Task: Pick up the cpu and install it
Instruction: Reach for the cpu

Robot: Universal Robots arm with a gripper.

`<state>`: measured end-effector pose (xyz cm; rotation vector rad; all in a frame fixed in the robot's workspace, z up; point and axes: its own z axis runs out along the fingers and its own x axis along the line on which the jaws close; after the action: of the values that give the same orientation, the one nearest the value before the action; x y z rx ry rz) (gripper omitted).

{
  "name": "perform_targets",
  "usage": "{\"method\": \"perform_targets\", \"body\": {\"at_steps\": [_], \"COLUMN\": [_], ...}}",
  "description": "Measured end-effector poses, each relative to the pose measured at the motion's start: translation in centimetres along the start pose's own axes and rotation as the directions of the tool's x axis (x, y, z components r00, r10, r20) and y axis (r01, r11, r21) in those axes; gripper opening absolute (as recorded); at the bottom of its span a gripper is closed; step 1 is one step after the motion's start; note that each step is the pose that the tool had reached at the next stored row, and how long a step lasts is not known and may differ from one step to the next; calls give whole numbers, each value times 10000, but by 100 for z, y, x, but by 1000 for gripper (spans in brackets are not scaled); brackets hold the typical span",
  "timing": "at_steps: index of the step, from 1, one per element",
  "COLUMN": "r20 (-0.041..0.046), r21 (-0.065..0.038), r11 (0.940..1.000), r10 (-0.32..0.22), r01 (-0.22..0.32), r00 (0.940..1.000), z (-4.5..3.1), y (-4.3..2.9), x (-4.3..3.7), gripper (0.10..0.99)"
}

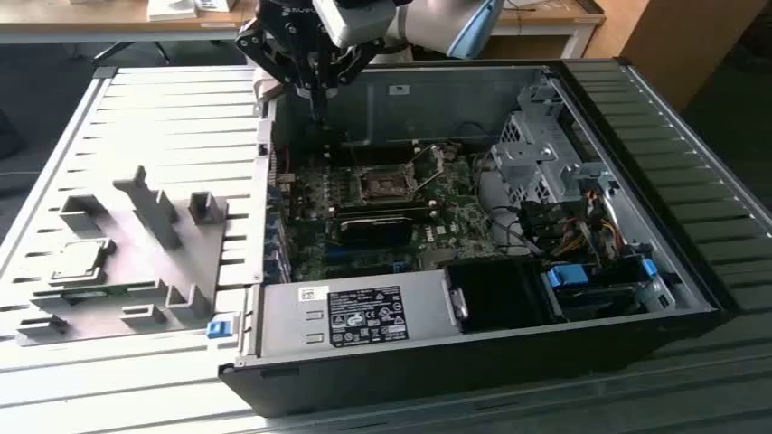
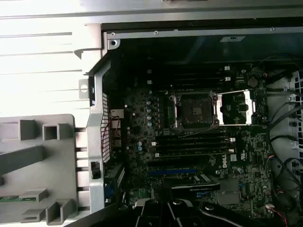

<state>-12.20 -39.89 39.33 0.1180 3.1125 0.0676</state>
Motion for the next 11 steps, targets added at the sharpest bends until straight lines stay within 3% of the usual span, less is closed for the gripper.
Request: {"method": "perform_targets", "body": {"at_steps": [11], "r20": [0], "r21": [0], "r11": [10000], "r10": [1], "r01": [-1], "r00": [10000], "z": [-1], "y": [-3], "x": [35], "gripper": [106]}}
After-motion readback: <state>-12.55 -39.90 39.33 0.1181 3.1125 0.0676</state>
